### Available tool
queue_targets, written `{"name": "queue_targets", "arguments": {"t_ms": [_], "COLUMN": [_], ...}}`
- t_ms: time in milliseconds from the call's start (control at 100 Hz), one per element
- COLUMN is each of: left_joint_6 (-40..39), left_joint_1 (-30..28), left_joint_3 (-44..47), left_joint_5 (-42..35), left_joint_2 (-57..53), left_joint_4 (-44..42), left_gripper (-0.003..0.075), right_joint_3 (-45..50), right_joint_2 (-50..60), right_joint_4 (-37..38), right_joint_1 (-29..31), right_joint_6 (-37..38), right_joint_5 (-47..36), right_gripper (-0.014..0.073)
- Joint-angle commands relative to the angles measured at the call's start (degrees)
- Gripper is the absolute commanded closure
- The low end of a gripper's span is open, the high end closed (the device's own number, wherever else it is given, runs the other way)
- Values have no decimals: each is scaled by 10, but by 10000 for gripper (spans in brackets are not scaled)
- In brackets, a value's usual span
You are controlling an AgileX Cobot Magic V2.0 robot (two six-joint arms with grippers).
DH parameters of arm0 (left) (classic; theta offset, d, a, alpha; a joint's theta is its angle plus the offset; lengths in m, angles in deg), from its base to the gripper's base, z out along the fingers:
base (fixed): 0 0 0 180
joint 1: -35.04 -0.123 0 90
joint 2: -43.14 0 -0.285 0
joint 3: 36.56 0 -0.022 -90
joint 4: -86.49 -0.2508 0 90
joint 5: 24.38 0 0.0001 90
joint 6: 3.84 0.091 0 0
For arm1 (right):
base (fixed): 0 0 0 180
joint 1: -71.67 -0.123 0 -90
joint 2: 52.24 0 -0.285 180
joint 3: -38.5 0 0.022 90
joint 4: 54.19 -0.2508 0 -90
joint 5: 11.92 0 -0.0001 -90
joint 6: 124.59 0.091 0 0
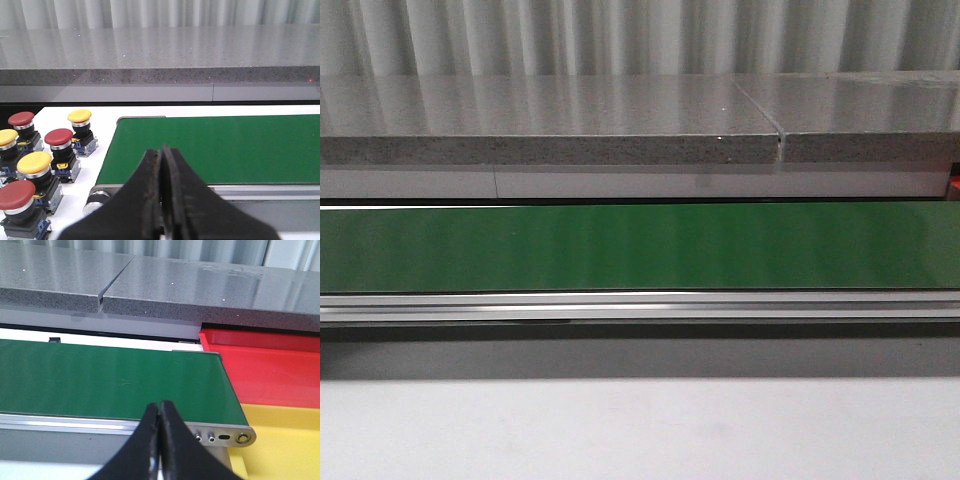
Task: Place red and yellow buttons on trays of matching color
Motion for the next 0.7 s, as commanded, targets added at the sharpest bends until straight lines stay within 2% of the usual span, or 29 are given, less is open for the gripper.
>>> {"name": "queue_targets", "arguments": {"t_ms": [0, 170, 280, 430, 690], "left_joint_6": [-5, -5, -5, -5, -5], "left_joint_1": [0, 0, 0, 0, 0], "left_joint_3": [16, -24, -69, -138, -212], "left_joint_5": [-38, -25, 20, 121, 201], "left_joint_2": [-20, -20, -20, -5, 85], "left_joint_4": [3, 4, 24, 45, 54], "left_gripper": [740, 740, 740, 740, 740], "right_joint_3": [-4, -4, -4, -4, -4], "right_joint_2": [3, 3, 3, 3, 3], "right_joint_4": [0, 0, 0, 0, 0], "right_joint_1": [0, 0, 0, 0, 0], "right_joint_6": [-5, -5, -5, -5, -5], "right_joint_5": [-41, -41, -41, -41, -41], "right_gripper": [659, 659, 659, 659, 659]}}
